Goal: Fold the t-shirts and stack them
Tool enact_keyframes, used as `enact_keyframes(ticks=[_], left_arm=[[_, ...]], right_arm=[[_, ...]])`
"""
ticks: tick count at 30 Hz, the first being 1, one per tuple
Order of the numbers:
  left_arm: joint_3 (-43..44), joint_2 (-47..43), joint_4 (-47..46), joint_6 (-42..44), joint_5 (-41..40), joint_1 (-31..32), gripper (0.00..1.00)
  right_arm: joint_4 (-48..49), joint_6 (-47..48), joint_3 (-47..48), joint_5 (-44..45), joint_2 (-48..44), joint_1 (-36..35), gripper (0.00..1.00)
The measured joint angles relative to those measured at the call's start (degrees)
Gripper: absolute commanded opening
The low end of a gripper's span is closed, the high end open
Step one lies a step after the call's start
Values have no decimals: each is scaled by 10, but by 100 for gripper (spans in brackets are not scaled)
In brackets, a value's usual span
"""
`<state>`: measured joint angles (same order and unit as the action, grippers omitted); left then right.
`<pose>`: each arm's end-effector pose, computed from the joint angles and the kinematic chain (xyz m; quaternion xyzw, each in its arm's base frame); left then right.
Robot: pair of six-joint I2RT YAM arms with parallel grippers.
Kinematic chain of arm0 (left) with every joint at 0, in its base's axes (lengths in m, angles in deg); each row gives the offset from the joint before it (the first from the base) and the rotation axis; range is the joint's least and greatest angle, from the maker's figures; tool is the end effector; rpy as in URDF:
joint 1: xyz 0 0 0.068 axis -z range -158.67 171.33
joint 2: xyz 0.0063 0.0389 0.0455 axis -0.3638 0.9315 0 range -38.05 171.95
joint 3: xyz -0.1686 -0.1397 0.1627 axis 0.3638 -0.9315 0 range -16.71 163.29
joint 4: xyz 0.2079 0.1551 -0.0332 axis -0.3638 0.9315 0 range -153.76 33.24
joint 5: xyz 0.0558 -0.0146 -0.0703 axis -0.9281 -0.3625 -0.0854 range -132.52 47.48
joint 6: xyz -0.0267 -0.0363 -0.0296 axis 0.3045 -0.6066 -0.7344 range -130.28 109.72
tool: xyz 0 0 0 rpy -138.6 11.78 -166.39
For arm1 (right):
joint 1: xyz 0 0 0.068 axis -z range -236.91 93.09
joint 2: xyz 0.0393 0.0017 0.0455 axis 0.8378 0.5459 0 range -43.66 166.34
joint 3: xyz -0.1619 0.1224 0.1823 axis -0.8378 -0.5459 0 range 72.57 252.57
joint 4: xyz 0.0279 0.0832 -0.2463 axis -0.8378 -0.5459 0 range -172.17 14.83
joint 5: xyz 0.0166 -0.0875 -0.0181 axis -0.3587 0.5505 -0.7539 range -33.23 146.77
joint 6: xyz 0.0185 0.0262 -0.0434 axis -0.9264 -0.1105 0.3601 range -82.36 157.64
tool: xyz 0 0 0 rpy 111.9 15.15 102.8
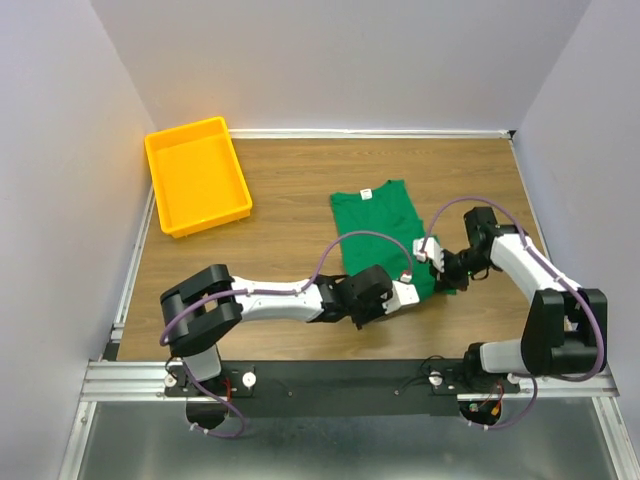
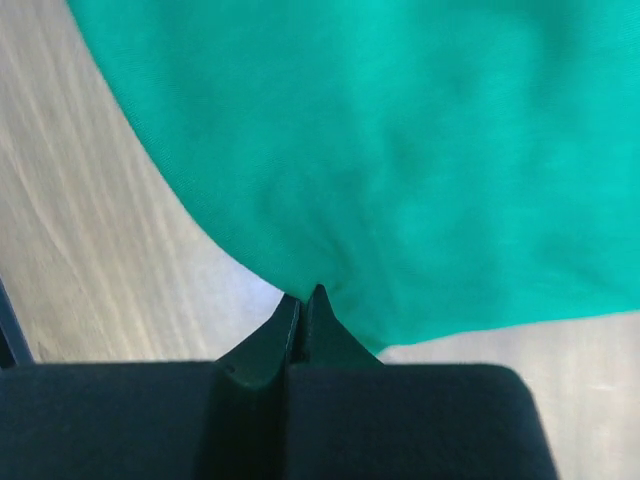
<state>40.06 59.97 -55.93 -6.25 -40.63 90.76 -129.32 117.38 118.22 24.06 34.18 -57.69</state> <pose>0.1228 -0.3304 0.1757 0.5649 0.7474 -0.2018 0.2857 0.2101 0.0221 0.1880 -0.6266 0.7261 0.1978 0.2025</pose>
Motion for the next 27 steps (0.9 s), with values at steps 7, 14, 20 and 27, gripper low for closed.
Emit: enact_keyframes(ticks=[7, 14, 20, 27], left_arm=[[-2, -40, -22, 29, 21, -73, 0], [59, -28, -33, 75, 51, -198, 0], [128, 12, -38, 112, 70, -261, 0], [184, 24, -33, 146, 93, -289, 0]], right_arm=[[-6, -43, 164, -60, 109, 1, 0], [-3, -94, 350, -109, 248, 1, 1], [10, -149, 484, -145, 349, 1, 1], [21, -180, 550, -171, 381, 1, 1]])
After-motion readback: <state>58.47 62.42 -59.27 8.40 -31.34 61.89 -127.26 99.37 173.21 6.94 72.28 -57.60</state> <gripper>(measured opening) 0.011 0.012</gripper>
